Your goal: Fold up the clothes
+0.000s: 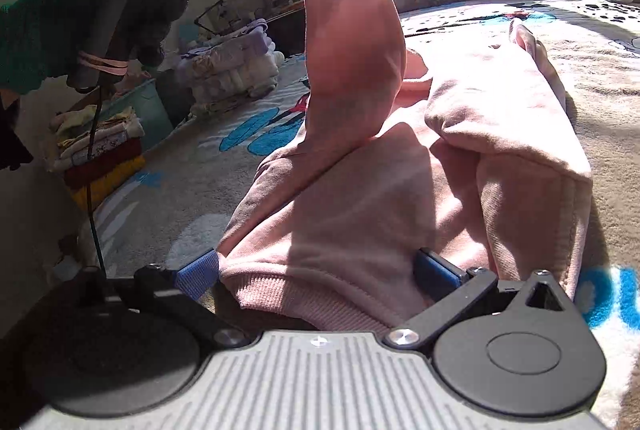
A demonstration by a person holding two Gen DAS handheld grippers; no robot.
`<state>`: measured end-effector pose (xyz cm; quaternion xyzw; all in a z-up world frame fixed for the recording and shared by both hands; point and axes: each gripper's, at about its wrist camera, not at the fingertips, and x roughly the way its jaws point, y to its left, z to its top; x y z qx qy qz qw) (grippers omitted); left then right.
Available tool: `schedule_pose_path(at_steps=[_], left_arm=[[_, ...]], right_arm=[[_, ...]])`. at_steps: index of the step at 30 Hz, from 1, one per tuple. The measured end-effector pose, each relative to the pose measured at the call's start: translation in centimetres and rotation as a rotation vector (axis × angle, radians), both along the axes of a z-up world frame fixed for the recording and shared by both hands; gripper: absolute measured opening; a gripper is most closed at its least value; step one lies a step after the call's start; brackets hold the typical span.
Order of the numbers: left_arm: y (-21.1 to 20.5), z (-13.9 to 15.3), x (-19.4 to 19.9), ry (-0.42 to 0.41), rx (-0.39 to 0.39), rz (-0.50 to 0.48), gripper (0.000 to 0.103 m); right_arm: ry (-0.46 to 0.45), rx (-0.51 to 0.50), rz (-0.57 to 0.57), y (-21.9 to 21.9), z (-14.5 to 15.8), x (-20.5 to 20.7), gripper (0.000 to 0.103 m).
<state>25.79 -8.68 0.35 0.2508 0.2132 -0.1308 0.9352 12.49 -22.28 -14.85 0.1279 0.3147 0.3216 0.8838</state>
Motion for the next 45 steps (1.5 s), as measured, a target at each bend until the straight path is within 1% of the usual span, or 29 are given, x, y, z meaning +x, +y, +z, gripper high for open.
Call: schedule_pose_path(at_steps=[3, 4, 7, 11, 15, 16, 18, 23, 29, 34, 37, 39, 41, 44, 45], left_arm=[[2.4, 2.7, -1.0, -0.018, -0.091, 0.039, 0.005], [3.2, 3.5, -1.3, -0.025, -0.118, 0.052, 0.005], [6.1, 4.9, -1.9, -0.035, -0.176, 0.106, 0.005], [10.1, 5.3, -2.4, -0.013, -0.265, 0.177, 0.005], [14.0, 5.0, -3.2, 0.017, -0.362, 0.25, 0.005], [15.3, 4.6, -3.5, 0.028, -0.39, 0.273, 0.005], [16.8, 4.1, -4.0, 0.03, -0.406, 0.308, 0.005], [21.2, 1.9, -4.8, 0.052, -0.479, 0.385, 0.005], [26.1, -1.7, -4.7, 0.101, -0.599, 0.465, 0.005], [28.7, -4.4, -4.3, 0.105, -0.714, 0.47, 0.005], [29.7, -5.8, -3.7, 0.105, -0.741, 0.472, 0.005], [30.4, -7.1, -3.2, 0.115, -0.761, 0.489, 0.005], [31.1, -8.5, -2.7, 0.136, -0.774, 0.527, 0.005], [31.5, -9.7, -4.0, 0.155, -0.879, 0.576, 0.007], [31.6, -10.1, -4.4, 0.161, -0.914, 0.592, 0.009]], right_arm=[[-0.004, 0.021, -0.02, -0.4, -0.1, -0.1, 0.1], [-0.007, 0.027, -0.027, -0.5, -0.1, -0.1, 0.097], [-0.017, 0.037, -0.048, -0.8, -0.2, -0.4, 0.093], [-0.034, 0.034, -0.061, -0.8, -0.4, -0.7, 0.092], [-0.047, 0.028, -0.062, -0.7, -0.5, -0.7, 0.092], [-0.049, 0.029, -0.062, -0.7, -0.5, -0.7, 0.092], [-0.051, 0.034, -0.062, -0.7, -0.6, -0.8, 0.092], [-0.056, 0.044, -0.064, -0.7, -0.7, -0.8, 0.092], [-0.062, 0.05, -0.065, -0.7, -0.9, -0.9, 0.092], [-0.07, 0.051, -0.069, -0.7, -0.9, -1.0, 0.091], [-0.075, 0.048, -0.071, -0.7, -1.0, -1.0, 0.091], [-0.078, 0.046, -0.072, -0.7, -1.1, -1.1, 0.091], [-0.08, 0.045, -0.073, -0.6, -1.1, -1.1, 0.091], [-0.083, 0.041, -0.076, -0.6, -1.1, -1.0, 0.09], [-0.084, 0.041, -0.078, -0.6, -1.2, -1.1, 0.09]])
